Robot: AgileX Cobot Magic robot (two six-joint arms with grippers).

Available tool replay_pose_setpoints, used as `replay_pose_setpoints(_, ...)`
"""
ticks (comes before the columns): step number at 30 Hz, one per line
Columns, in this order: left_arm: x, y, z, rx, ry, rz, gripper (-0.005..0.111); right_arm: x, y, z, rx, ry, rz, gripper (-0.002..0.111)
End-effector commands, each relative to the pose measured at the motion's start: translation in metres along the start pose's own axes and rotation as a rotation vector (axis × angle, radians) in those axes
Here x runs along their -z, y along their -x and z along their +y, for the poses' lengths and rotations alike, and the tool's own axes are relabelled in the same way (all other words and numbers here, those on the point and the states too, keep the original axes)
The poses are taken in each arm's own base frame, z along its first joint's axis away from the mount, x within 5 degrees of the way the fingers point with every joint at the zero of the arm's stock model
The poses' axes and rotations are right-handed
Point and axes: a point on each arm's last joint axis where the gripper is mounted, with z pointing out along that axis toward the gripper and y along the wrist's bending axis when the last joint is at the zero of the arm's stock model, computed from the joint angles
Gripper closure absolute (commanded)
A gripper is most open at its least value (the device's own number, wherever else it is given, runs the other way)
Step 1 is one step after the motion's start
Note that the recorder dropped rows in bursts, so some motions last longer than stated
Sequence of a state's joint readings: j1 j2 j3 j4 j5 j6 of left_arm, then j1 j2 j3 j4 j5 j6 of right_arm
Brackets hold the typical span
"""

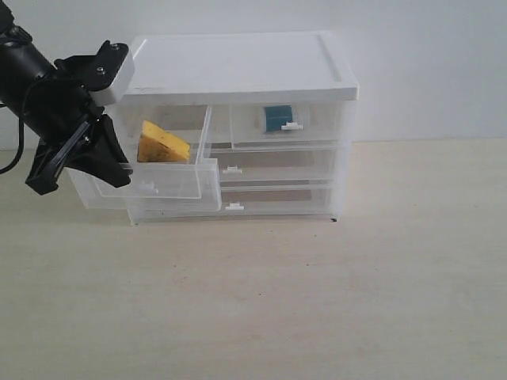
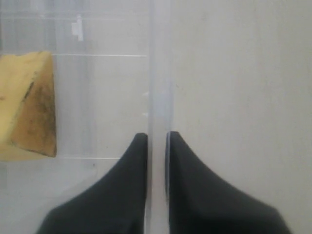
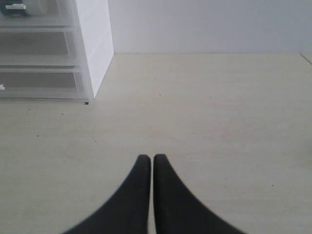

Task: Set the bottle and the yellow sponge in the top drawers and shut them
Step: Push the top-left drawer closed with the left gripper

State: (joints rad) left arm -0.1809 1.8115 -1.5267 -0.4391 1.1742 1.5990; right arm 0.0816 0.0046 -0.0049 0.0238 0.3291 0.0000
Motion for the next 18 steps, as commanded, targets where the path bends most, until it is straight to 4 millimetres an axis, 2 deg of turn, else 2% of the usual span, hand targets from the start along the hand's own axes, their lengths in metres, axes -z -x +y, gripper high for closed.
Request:
replay_pose_setpoints(1,-0.001,0.002,0.005,0.023,0.061,-0.023,0.102,0.0,-0.001,0.0,0.005,-0.004,-0.007,0.108)
replay_pose_setpoints(18,0.008,0.005,0.023,0.008,0.238,-0.017,0.102,0.0,-0.001,0.0,0.005,-0.004,-0.007,0.108)
